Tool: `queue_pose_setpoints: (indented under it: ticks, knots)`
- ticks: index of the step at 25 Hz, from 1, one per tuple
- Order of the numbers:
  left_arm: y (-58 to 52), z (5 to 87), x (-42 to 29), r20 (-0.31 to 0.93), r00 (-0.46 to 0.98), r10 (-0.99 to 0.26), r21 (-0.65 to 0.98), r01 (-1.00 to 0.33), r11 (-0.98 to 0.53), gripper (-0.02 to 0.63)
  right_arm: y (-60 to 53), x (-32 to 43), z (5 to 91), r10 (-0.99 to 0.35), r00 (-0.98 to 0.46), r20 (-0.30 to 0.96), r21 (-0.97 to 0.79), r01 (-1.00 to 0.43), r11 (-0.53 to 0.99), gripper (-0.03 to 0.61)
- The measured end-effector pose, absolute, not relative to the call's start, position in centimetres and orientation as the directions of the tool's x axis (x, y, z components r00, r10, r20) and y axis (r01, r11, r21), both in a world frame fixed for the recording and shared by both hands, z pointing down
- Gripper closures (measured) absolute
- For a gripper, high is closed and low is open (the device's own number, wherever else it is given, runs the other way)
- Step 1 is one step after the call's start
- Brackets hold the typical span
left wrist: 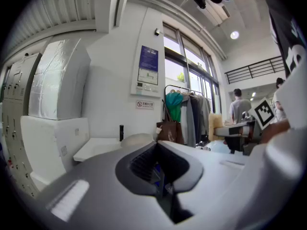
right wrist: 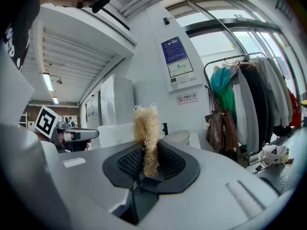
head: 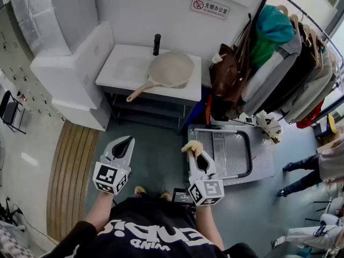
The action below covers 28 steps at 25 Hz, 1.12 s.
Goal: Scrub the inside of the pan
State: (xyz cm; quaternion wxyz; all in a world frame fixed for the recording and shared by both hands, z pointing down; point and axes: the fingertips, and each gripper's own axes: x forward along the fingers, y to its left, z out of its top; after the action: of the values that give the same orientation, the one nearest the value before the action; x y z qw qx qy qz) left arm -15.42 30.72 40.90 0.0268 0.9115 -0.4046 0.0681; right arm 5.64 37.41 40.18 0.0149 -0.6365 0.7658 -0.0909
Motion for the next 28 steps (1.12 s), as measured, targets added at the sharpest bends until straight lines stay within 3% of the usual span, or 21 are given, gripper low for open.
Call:
queue_pose_setpoints:
  ticks: [28]
  knots:
    - [27.2,43.4,-19.1,0.151,0.697,-0.701,0.012,-0.711,-0.704,0.617,35.8,2.5,41.8,-0.986,-0.131,0.103,-0.147,-0.982,0.115,0.505]
